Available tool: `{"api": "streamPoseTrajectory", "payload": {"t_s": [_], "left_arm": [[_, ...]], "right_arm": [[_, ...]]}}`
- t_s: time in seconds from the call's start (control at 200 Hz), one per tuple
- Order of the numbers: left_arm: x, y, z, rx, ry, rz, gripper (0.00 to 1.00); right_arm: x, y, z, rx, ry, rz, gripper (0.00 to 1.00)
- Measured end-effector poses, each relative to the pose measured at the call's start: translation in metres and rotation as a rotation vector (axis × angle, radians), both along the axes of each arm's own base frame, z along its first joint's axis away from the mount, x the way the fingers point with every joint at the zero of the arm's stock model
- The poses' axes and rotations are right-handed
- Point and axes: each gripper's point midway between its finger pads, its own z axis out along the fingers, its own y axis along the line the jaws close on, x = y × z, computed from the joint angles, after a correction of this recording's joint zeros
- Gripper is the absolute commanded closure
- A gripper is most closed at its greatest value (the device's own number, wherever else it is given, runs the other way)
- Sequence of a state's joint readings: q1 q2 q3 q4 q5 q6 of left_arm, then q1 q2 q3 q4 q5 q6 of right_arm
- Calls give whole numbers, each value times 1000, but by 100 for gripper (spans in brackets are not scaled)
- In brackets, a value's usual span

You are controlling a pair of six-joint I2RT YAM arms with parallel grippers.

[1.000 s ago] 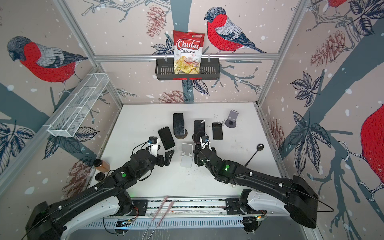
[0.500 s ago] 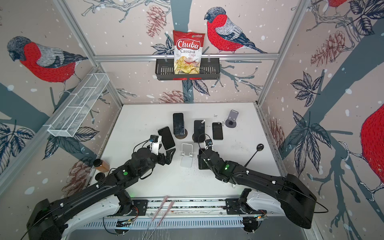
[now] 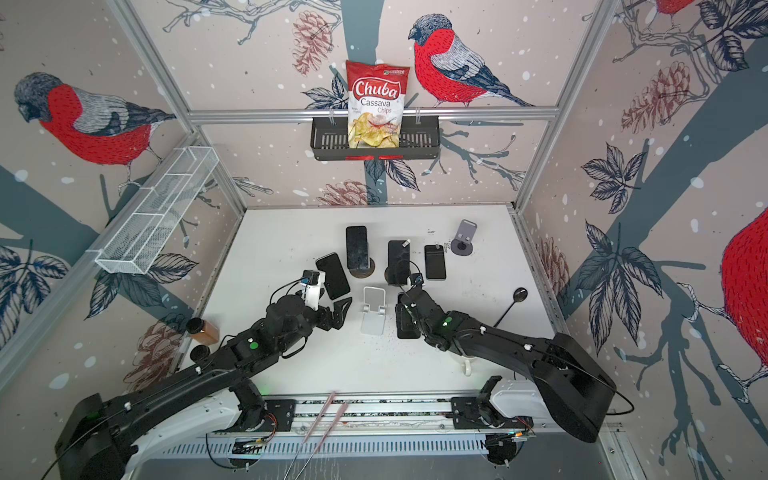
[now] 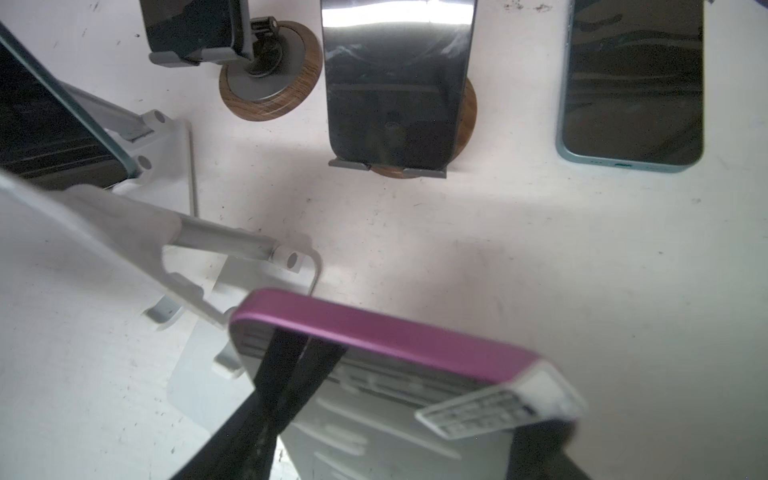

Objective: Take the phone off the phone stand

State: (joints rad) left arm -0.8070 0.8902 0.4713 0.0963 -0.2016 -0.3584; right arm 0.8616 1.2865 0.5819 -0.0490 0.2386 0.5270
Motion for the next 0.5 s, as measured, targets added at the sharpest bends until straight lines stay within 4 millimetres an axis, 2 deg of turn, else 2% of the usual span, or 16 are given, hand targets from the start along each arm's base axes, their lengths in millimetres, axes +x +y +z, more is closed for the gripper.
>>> {"api": "streamPoseTrajectory", "payload": {"t_s": [0.11, 0.501], "left_arm": [[0, 0, 0, -1, -1, -1, 3], [-1, -3, 4, -1, -15, -22, 3]], "right_arm": [[6, 1, -6, -1, 17, -8, 34], [5, 8, -28, -18, 104, 18, 34]]}}
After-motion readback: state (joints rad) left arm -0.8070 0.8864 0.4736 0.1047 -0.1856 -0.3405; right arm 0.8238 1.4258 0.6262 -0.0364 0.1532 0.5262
